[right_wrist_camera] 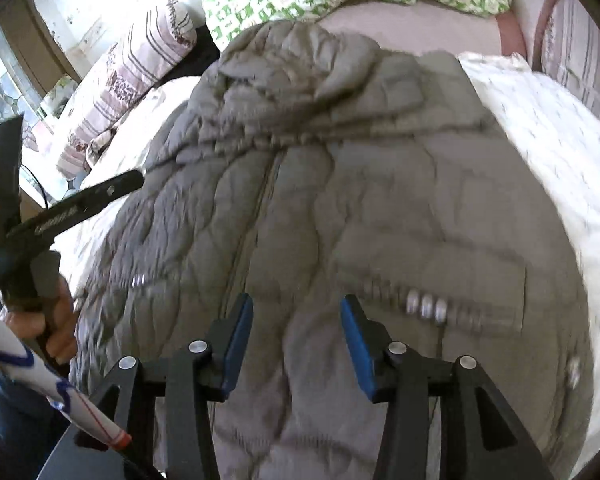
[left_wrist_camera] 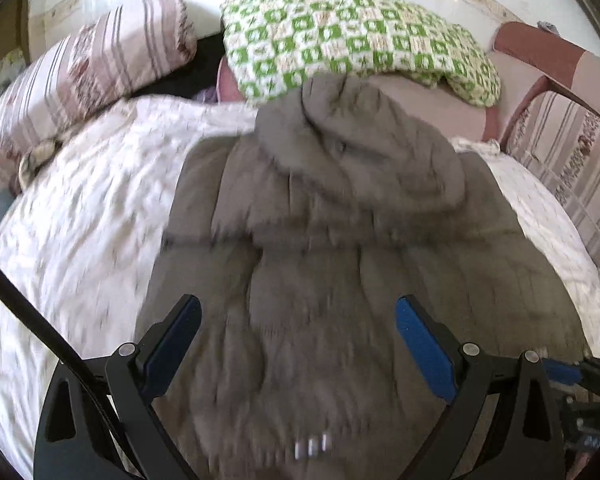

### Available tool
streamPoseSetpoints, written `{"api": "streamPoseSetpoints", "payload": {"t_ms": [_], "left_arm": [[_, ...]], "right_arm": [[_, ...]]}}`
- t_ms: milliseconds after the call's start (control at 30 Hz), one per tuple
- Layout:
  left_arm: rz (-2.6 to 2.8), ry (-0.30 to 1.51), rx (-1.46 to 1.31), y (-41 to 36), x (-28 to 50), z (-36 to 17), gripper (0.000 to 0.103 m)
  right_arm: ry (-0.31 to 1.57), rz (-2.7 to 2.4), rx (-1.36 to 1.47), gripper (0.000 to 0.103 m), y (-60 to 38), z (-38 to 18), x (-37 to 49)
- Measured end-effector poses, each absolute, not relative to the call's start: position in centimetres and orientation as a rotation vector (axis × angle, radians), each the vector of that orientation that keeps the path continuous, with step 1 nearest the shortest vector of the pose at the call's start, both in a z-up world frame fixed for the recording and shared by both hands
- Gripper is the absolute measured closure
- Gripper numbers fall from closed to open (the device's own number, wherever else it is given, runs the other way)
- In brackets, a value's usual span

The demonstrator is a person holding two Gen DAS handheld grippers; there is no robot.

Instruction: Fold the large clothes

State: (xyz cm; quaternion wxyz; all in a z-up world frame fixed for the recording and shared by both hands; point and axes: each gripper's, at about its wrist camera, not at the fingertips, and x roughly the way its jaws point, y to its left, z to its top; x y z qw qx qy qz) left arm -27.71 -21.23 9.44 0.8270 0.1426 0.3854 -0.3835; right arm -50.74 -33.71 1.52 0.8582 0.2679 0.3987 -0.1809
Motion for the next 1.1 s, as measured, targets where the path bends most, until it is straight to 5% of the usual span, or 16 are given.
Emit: {"api": "streamPoseSetpoints", "payload": {"t_ms": [433,567,1100], "left_arm": [[-0.659,0.903,0.340,-10.0,-36.0,3.6,0.005],[-0.641,0.851,0.397,-9.7,-37.5,2.7,0.005],[-0.626,0.732,0.405,-8.6,-39.4,1.9,0.005]], "right_arm": [[0.840,-0.438,0.396,0.048,-28.3,-1.0,-54.1],[0.843,-0.455,0.347,0.037,-27.3,-1.9,-54.0],[0.775,-0.511,0.293,0.035,-25.7,-2.7,-55.2]]}}
